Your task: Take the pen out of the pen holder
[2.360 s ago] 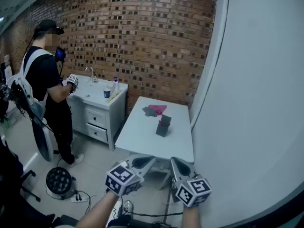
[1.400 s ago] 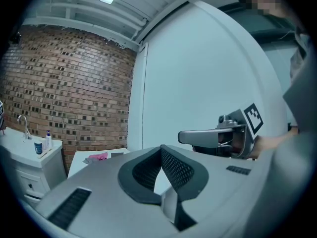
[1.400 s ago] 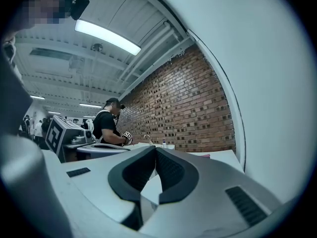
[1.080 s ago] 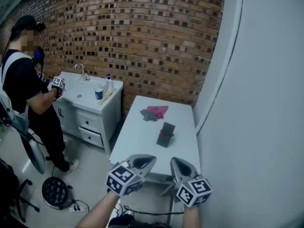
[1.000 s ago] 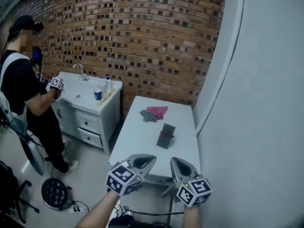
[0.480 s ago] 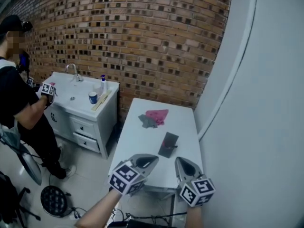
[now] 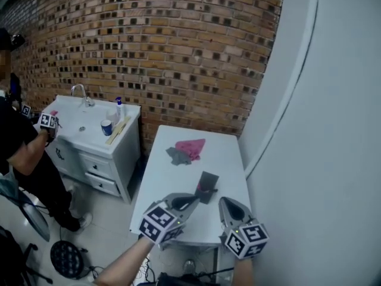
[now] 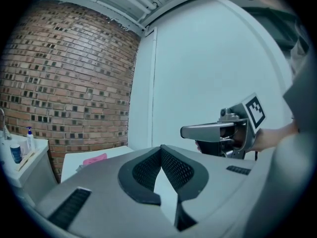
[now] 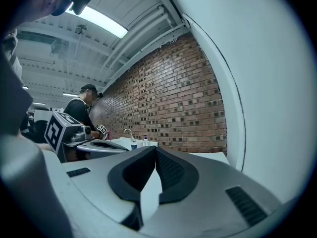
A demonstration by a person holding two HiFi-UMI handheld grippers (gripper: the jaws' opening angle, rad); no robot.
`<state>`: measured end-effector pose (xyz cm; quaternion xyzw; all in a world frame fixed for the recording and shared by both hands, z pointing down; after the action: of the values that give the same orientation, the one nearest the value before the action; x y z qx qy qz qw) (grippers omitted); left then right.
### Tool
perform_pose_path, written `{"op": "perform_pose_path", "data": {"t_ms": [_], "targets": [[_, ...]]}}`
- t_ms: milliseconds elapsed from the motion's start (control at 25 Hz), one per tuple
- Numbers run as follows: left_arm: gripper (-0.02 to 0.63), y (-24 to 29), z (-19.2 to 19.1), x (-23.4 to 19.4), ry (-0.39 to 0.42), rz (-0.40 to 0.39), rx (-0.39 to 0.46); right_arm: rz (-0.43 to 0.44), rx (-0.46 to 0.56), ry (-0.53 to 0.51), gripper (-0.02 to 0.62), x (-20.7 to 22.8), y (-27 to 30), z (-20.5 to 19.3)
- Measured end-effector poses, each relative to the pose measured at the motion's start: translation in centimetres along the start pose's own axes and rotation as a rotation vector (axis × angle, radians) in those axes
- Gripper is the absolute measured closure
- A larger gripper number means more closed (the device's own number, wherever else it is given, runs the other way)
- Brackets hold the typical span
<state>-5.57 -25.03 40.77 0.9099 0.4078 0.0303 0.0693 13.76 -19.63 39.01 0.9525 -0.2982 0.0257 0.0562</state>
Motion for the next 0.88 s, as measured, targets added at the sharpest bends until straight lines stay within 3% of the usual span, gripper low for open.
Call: {"op": "perform_pose_path", "data": {"t_ms": [440, 880], "targets": [[0.6, 6.1, 0.1, -0.7, -0.003, 0.017, -0.035, 0.021, -0.022, 0.022, 0.588, 5.7, 2.3, -0.4], [0.6, 9.0, -0.4, -1.1, -0.009, 0.032, -0.072, 0.04, -0.039, 0.038, 0.588, 8.3, 3.5, -0.4]]}}
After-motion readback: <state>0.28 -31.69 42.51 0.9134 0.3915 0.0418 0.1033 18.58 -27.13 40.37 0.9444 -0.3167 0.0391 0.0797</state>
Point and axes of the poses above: the fingertips, and each gripper's own axes: y forward along the fingers, x to its right, z out of its top, the point moved 10 cm from there along -y, backward along the fingers, and after that the axes turned 9 degrees about z, right-handed, at the moved point
